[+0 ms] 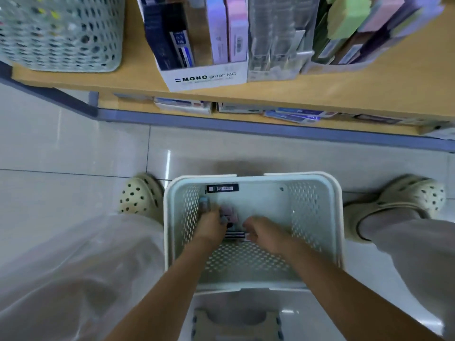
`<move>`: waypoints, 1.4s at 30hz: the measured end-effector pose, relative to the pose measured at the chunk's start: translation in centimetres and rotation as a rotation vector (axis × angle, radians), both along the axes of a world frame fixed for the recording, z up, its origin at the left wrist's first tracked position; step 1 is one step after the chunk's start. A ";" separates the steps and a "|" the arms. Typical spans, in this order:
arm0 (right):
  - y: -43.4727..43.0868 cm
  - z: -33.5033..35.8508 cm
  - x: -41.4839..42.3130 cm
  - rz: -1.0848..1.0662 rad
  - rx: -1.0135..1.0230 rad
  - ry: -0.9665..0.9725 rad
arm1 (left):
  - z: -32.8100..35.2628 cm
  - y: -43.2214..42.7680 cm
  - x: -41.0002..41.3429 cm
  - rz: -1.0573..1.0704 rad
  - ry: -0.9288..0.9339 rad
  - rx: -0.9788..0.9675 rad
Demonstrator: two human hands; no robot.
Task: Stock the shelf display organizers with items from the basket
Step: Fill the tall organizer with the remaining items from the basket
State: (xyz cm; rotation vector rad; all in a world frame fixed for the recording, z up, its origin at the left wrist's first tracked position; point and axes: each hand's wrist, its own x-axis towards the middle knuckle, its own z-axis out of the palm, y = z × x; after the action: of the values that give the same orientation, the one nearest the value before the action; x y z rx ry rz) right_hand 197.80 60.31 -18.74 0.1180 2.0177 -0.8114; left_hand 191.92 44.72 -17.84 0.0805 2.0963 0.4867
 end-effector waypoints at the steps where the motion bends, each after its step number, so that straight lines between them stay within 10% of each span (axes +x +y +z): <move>1: 0.0 0.0 -0.1 0.016 -0.005 -0.005 | -0.6 0.0 0.3 0.016 0.012 0.006; 13: 1.0 1.8 -0.7 -0.080 0.245 -0.055 | 0.3 0.8 0.6 0.311 0.081 0.134; 19: 0.9 4.0 -2.2 -0.628 -0.071 0.018 | 2.7 2.5 -0.4 0.609 0.010 0.365; 28: 1.9 5.0 -1.3 -0.545 -0.101 0.042 | 4.4 3.6 -0.1 0.696 -0.069 0.522; 42: 2.8 5.2 0.8 -0.660 -0.100 -0.037 | -1.6 0.2 -1.2 -0.413 0.164 -0.041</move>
State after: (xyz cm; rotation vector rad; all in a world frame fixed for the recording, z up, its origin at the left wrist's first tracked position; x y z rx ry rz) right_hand 198.62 63.09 -13.54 0.7639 1.9067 -1.2995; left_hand 190.75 44.97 -19.41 0.5337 2.1709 0.1916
